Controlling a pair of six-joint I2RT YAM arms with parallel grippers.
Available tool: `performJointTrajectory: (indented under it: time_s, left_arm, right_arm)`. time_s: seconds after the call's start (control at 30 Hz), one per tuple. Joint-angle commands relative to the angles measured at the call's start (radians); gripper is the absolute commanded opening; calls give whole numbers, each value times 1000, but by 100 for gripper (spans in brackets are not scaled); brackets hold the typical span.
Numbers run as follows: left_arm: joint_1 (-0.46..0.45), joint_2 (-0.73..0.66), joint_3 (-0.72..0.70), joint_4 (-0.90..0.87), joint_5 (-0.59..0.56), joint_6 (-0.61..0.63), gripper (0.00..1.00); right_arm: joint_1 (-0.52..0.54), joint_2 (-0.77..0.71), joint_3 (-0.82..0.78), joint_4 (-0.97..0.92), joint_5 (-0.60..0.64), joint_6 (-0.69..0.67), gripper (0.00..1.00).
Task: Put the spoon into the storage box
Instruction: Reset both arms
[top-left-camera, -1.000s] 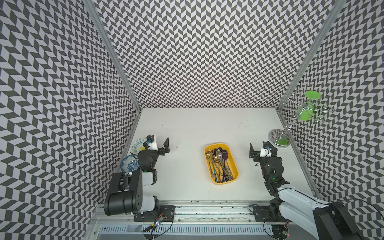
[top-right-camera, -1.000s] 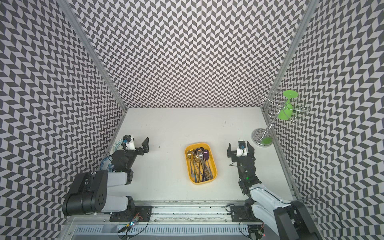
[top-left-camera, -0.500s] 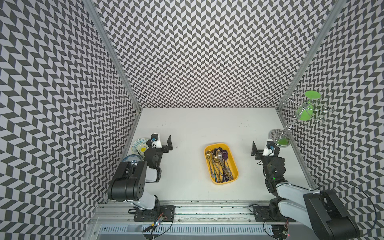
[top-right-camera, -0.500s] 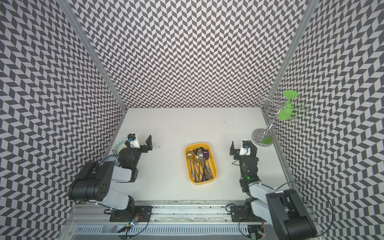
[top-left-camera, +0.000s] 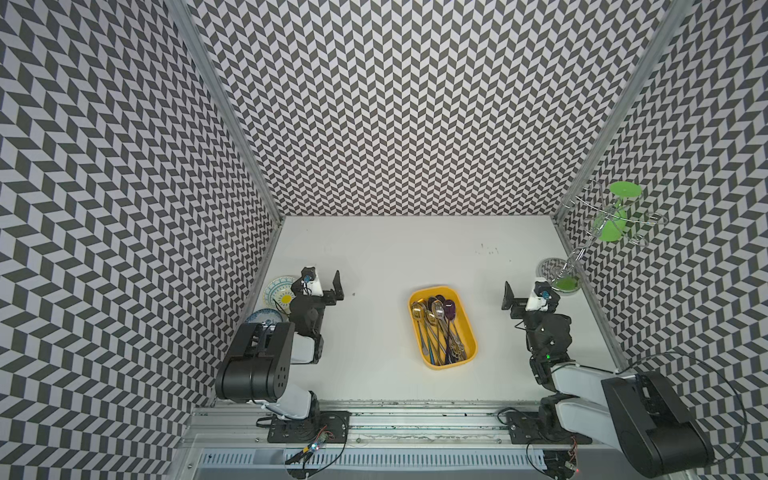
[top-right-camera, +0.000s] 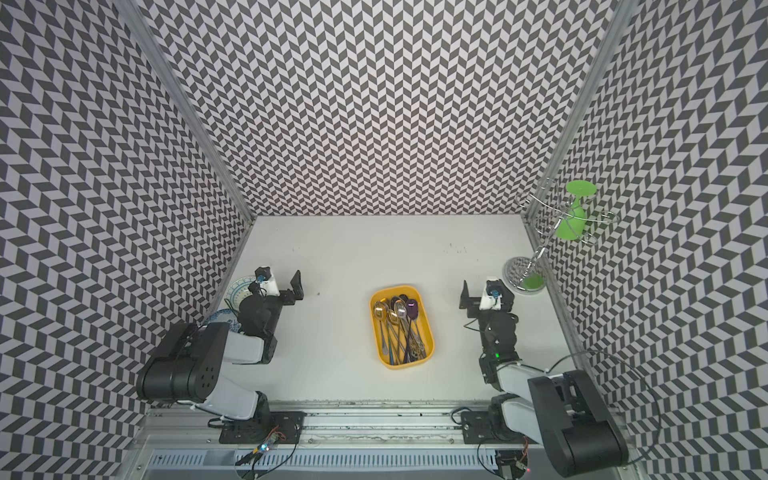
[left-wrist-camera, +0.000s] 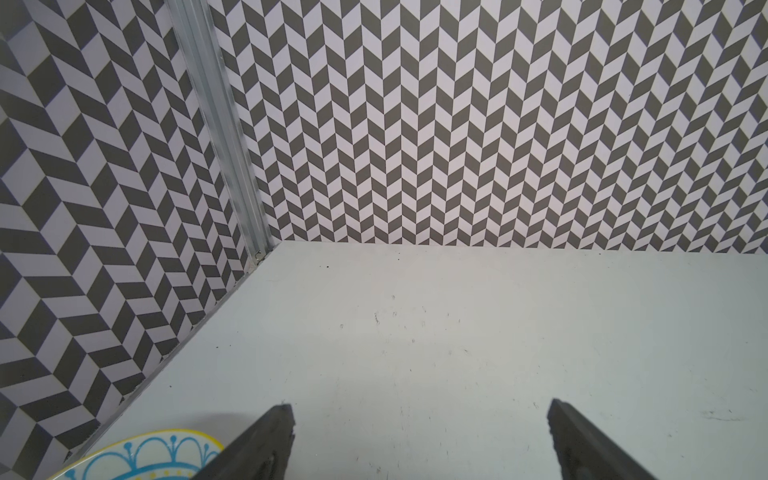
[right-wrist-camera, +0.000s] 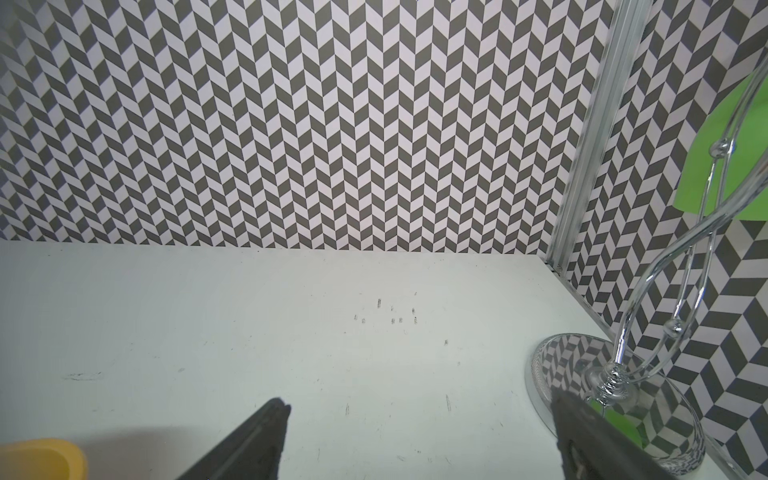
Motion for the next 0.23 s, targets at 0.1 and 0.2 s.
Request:
performJointTrajectory:
  time_s: [0.1,0.2]
  left_arm:
    - [-3,-1,7,-12,-10,8,99]
    - [-3,-2,7,-12,-10,9,99]
  right_arm:
    - [-4,-34,-17,43,-5,11,100]
    - [-5,-38,-17,45,-4,6,100]
